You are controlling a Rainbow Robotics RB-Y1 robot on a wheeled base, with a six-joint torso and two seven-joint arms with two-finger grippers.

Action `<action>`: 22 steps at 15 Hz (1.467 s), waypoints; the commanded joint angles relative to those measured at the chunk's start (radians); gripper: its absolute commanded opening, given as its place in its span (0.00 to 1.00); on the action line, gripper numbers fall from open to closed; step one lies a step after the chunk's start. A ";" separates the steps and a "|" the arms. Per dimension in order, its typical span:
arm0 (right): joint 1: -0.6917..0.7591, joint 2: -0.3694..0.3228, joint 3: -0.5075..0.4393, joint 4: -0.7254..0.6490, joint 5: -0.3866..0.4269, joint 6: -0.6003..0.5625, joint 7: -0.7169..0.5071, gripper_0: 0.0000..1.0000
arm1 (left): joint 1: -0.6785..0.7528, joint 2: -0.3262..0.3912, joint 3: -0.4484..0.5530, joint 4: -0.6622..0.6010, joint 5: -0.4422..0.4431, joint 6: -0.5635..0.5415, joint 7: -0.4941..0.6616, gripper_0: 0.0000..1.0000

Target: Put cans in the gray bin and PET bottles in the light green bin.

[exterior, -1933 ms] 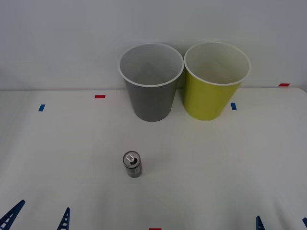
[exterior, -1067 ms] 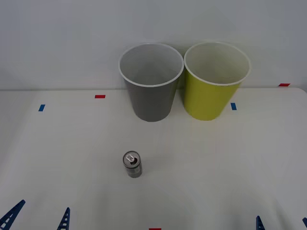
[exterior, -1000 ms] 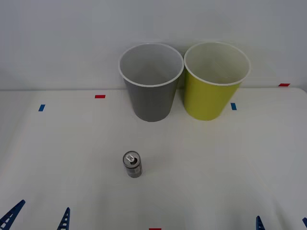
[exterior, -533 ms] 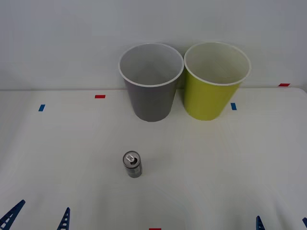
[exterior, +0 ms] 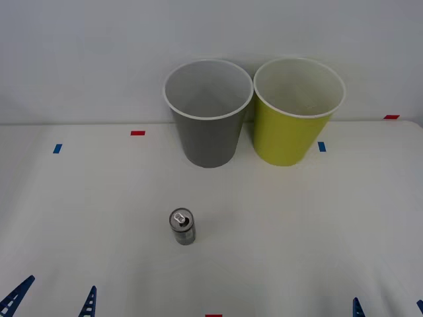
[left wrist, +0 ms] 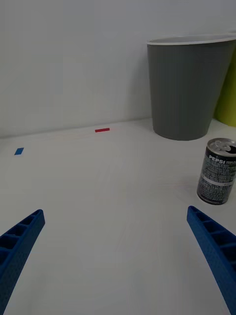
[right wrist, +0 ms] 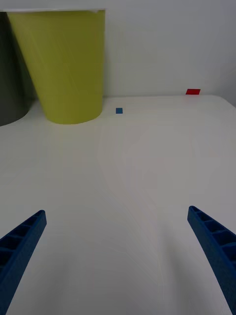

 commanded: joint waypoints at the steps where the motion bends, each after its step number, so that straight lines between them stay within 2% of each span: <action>1: 0.000 0.000 0.000 0.000 0.000 0.000 0.000 1.00 | 0.000 0.000 0.000 0.000 0.000 0.000 0.000 1.00; 10: 0.000 0.000 0.000 0.000 0.000 0.000 0.000 1.00 | 0.000 0.000 0.000 0.000 0.000 0.000 0.000 1.00; 12: 0.000 0.000 0.000 0.000 0.000 0.000 0.000 1.00 | -0.044 0.011 -0.035 0.063 -0.002 0.002 -0.005 1.00; 14: 0.000 0.000 0.000 0.000 0.000 0.000 0.000 1.00 | -0.103 0.064 -0.087 0.135 0.005 -0.112 -0.002 1.00; 22: 0.000 0.000 0.000 0.000 0.000 0.000 0.000 1.00 | -0.430 0.187 -0.247 0.324 0.009 -0.150 0.003 1.00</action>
